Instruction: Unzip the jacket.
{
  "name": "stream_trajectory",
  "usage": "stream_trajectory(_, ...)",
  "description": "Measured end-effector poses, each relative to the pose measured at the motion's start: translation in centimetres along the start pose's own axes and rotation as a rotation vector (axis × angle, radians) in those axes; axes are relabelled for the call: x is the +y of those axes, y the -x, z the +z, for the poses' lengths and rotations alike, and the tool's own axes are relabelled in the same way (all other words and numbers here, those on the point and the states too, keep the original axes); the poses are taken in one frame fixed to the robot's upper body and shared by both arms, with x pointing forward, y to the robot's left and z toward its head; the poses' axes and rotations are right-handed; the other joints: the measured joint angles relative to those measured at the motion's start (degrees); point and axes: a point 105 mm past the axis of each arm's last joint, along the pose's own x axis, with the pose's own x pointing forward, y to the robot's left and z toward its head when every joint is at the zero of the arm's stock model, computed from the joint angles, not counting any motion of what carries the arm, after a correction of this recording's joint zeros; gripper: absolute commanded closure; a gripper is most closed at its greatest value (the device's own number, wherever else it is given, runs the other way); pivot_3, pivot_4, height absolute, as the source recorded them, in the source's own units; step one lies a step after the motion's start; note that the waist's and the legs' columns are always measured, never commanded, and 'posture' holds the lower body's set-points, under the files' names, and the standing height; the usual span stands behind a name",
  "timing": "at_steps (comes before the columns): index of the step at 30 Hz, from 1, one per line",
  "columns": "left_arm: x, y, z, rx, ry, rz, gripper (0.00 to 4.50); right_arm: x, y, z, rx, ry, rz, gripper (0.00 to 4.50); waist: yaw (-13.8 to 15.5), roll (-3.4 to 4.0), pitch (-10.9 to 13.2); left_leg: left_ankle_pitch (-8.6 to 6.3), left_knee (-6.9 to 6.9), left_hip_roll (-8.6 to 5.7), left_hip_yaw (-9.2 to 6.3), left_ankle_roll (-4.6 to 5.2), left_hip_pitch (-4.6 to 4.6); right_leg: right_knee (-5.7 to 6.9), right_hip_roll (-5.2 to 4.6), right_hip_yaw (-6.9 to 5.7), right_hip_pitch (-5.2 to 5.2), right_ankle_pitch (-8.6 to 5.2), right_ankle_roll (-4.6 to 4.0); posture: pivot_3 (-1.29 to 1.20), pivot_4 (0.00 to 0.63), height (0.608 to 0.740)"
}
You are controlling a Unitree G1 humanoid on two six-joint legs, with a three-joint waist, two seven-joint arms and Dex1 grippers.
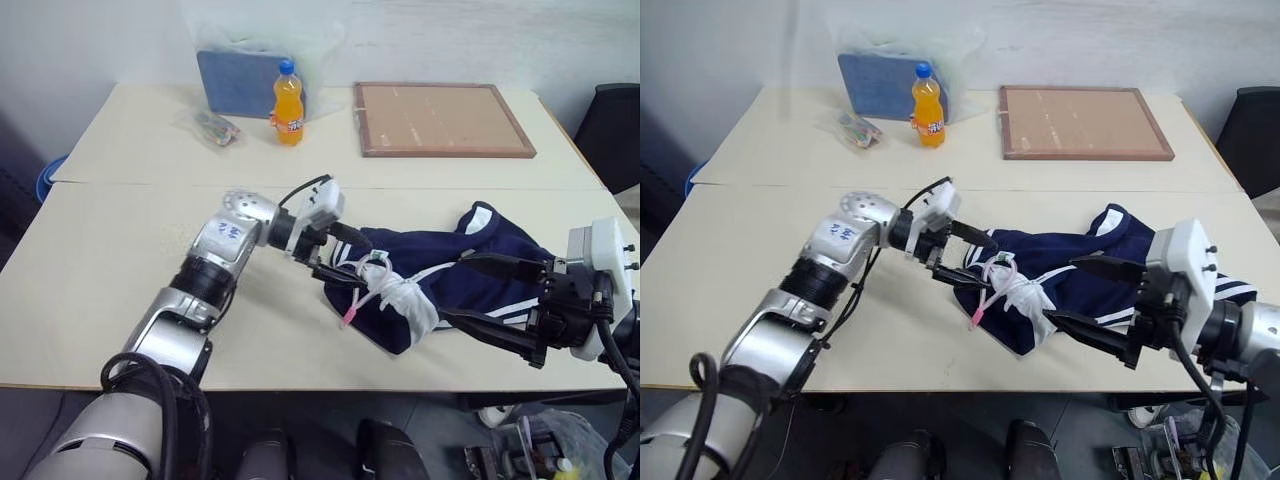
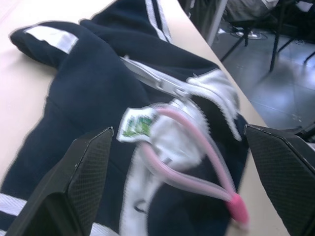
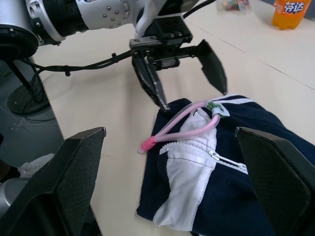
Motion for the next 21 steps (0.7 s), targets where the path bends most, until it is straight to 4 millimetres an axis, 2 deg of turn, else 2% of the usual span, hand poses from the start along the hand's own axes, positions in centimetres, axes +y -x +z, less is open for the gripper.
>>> stream_trajectory(4,0.7,-0.5,0.6,-0.011,-0.004,0.013,0.0,0.2,0.0,-0.2,-0.003,0.005,-0.005,0.1,0.0,-0.01,0.0,0.0,0.01,0.0,-0.01,0.02,0.01,0.0,-0.02,0.0,0.01,0.01,0.01,0.0,0.15,0.74)
stream_trajectory(8,0.9,-1.1,-0.3,0.016,0.028,0.015,0.83,0.1,0.1,-0.2,-0.009,0.013,-0.013,0.0,0.0,-0.02,0.01,0.0,0.01,0.0,-0.01,0.03,0.01,0.01,-0.02,0.0,0.0,0.01,0.01,0.0,0.15,0.74)
stream_trajectory(12,0.7,-1.8,-1.2,0.07,0.042,-0.007,0.83,0.0,0.1,-0.1,-0.015,0.019,-0.025,0.0,0.08,-0.02,0.01,0.0,0.02,0.0,-0.01,0.04,0.0,0.0,-0.02,0.0,0.0,0.01,0.01,0.0,0.15,0.74)
stream_trajectory(15,0.6,-2.5,-1.3,0.075,0.044,-0.012,1.38,0.0,0.1,0.0,-0.025,0.02,-0.034,0.0,0.12,-0.03,0.01,-0.01,0.03,0.0,-0.02,0.05,-0.01,0.0,-0.02,-0.01,0.01,0.01,0.01,0.0,0.15,0.74)
stream_trajectory(21,0.5,-2.4,-1.1,0.055,0.059,-0.021,3.22,0.0,0.2,-0.5,-0.023,0.004,-0.045,0.0,0.0,-0.02,0.01,-0.01,0.03,0.01,-0.02,0.05,0.0,0.01,-0.03,0.0,0.0,0.01,0.01,0.0,0.15,0.74)
